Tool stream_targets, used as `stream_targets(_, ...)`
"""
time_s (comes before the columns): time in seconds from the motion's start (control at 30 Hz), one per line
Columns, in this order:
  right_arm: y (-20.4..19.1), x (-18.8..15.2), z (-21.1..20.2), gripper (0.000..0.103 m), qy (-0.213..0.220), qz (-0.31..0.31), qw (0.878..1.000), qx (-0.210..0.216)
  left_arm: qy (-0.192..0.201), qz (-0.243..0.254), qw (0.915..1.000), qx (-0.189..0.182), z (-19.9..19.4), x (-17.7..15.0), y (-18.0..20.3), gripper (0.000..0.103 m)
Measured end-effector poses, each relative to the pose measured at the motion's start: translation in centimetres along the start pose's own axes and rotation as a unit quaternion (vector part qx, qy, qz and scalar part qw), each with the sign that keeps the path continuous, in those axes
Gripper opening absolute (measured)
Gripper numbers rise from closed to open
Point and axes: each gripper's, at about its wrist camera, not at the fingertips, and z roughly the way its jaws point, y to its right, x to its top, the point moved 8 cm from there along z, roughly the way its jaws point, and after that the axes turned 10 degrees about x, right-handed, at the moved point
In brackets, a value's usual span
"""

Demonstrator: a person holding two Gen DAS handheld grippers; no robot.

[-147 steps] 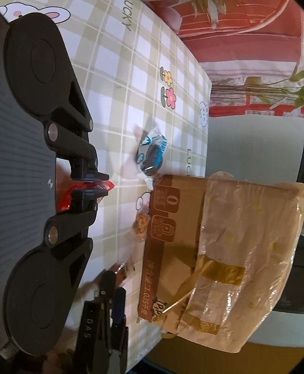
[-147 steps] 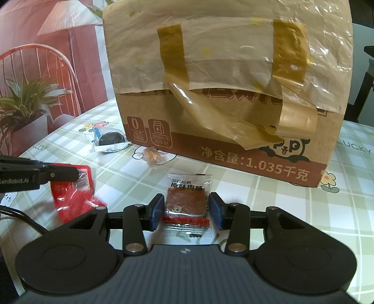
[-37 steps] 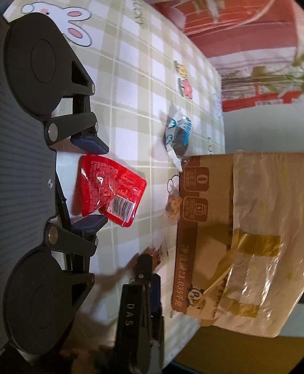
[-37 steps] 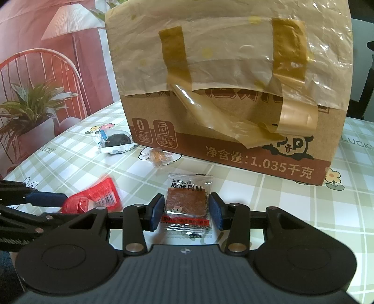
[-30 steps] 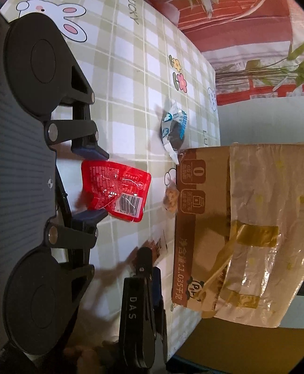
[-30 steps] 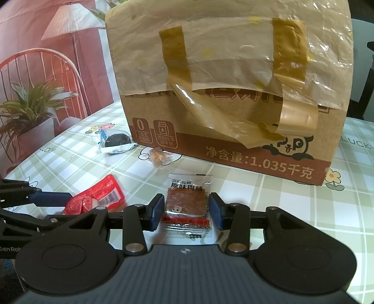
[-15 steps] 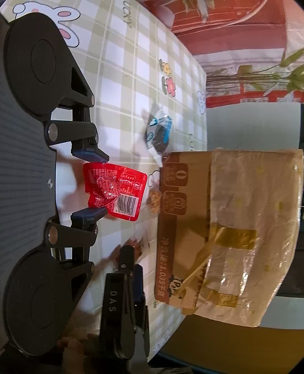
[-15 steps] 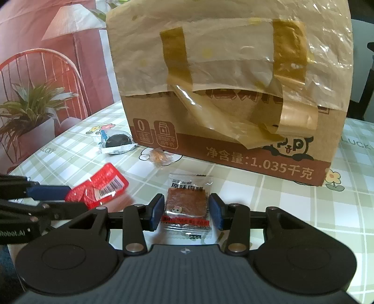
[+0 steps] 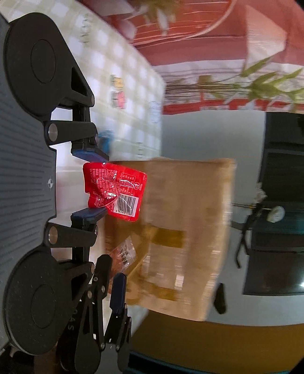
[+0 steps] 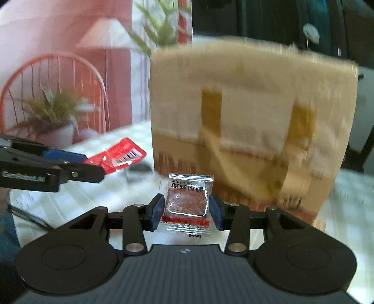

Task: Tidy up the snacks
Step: 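Lift the red packet with the left tool while the right tool lifts the jerky packet over the box, then open both tools over the box to drop the packets inside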

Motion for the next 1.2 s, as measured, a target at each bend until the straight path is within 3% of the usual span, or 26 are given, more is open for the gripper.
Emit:
stream_targets(0.23, 0.5, 7.4, -3.9, 0.045, 0.093, -0.002, 0.996, 0.009, 0.066, -0.005, 0.9975, -0.025, -1.6, 8.0, 1.1, 0.043)
stream_targets(0.4, 3.3, 12.3, -5.3, 0.045, 0.122, 0.014, 0.992, -0.001, 0.073, -0.024, 0.9956, -0.053, 0.0, 12.8, 3.1, 0.043)
stream_targets(0.6, 9.6, 16.1, -4.4, 0.045, 0.096, 0.033, 0.993, -0.065, 0.069, 0.003, 0.9958, -0.060, 4.2, 16.5, 7.5, 0.044)
stream_targets(0.8, 14.9, 15.6, -2.7, 0.045, 0.047, 0.063, 0.991, -0.104, 0.062, 0.068, 0.9946, -0.048, 8.2, 17.4, 12.1, 0.044)
stream_targets(0.87, 15.3, 15.4, -2.4, 0.045, 0.033, 0.057, 0.992, -0.107, 0.054, 0.065, 0.9953, -0.046, 9.4, 17.6, 12.4, 0.045)
stream_targets(1.0, 16.1, 14.7, -2.1, 0.047, 0.013, 0.044, 0.992, -0.114, 0.042, 0.061, 0.9959, -0.053, 11.4, 17.8, 12.5, 0.057)
stream_targets(1.2, 15.9, 14.8, -2.5, 0.054, 0.010, 0.044, 0.992, -0.118, 0.037, 0.056, 0.9972, -0.033, 11.0, 17.8, 10.0, 0.062)
